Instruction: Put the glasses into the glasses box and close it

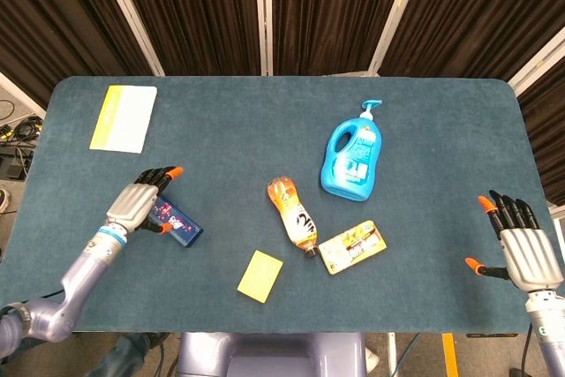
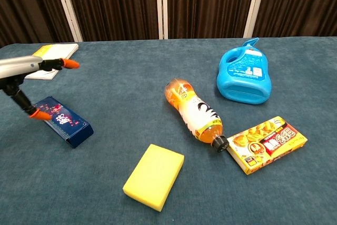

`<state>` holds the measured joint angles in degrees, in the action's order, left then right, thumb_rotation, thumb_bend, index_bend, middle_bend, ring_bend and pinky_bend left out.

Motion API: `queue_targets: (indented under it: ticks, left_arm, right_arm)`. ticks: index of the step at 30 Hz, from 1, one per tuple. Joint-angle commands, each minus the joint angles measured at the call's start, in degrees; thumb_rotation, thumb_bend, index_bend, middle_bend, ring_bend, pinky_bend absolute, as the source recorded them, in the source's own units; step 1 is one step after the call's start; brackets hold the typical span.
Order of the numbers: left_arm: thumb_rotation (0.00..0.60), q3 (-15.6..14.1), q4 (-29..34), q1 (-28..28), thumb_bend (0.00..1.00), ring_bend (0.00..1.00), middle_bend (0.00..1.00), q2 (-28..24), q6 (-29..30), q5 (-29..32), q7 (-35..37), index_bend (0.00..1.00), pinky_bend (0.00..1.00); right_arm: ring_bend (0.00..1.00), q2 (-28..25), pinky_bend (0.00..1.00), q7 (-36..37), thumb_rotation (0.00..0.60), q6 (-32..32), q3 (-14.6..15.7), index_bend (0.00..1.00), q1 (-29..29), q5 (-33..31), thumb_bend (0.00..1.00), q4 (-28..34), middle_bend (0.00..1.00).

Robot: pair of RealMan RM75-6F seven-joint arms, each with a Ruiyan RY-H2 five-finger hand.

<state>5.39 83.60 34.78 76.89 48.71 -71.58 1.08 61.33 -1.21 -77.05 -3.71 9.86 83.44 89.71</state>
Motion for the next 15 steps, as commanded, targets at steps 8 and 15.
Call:
queue_targets:
  ticks: [8,15]
  left_arm:
    - [0.6,-2.62,-2.73,1.87,0.0,0.0,0.0,-0.32,-4.64,-0.97,-2.13,0.01,0.0]
    - [0.6,-2.17,-6.8,4.32,0.0,0.0,0.0,2.89,-7.2,0.83,-5.7,0.1,0.0]
  right_arm:
    - [0.0,0.07,0.0,-0.38,0.6,0.06,0.07,0.02,0.07,0.12,0.0,0.2,0.0]
    - [0.0,0.21,0.0,-0.44,0.6,0.48,0.01,0.02,0.2,-0.27,0.0,-0.13,0.0]
